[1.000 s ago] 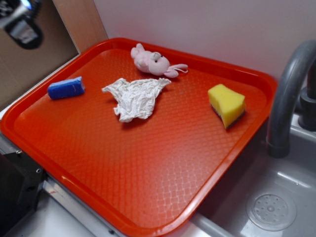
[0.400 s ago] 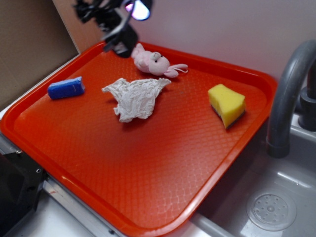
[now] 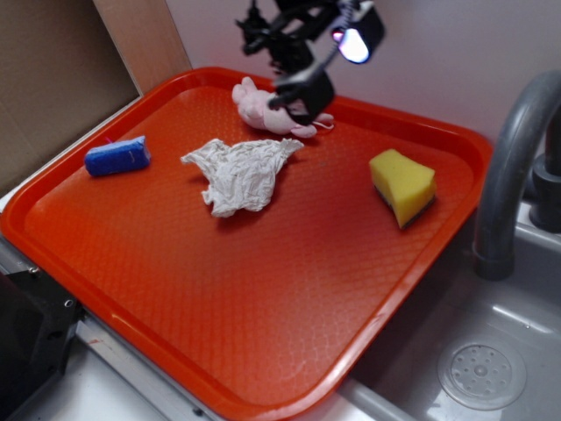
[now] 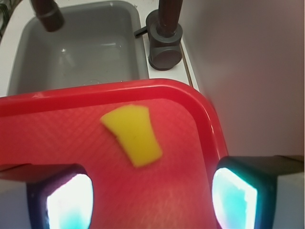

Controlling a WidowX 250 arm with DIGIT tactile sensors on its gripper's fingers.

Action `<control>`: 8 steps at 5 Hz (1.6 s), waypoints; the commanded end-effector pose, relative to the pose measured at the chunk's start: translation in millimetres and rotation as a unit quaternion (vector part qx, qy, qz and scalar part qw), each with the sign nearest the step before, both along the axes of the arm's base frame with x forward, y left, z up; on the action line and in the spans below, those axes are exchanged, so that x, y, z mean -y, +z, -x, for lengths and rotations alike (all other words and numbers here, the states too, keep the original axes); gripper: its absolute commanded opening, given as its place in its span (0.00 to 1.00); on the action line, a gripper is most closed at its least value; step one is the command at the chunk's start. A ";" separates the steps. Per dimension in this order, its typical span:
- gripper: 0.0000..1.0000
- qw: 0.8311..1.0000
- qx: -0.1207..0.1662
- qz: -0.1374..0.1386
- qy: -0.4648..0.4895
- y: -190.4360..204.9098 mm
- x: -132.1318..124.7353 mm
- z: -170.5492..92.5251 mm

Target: Grab the green sponge.

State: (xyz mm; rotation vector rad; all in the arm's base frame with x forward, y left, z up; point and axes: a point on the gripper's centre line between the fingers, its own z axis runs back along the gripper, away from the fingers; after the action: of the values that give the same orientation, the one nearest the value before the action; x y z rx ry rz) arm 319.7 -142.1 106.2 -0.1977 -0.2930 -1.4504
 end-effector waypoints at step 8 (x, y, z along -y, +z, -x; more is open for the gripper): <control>0.00 0.991 0.015 -0.096 -0.086 -70.3 76.3 32.0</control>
State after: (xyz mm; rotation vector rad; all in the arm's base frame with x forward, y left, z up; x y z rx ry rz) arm 310.5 -193.7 24.1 -0.0526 -0.1158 -1.5840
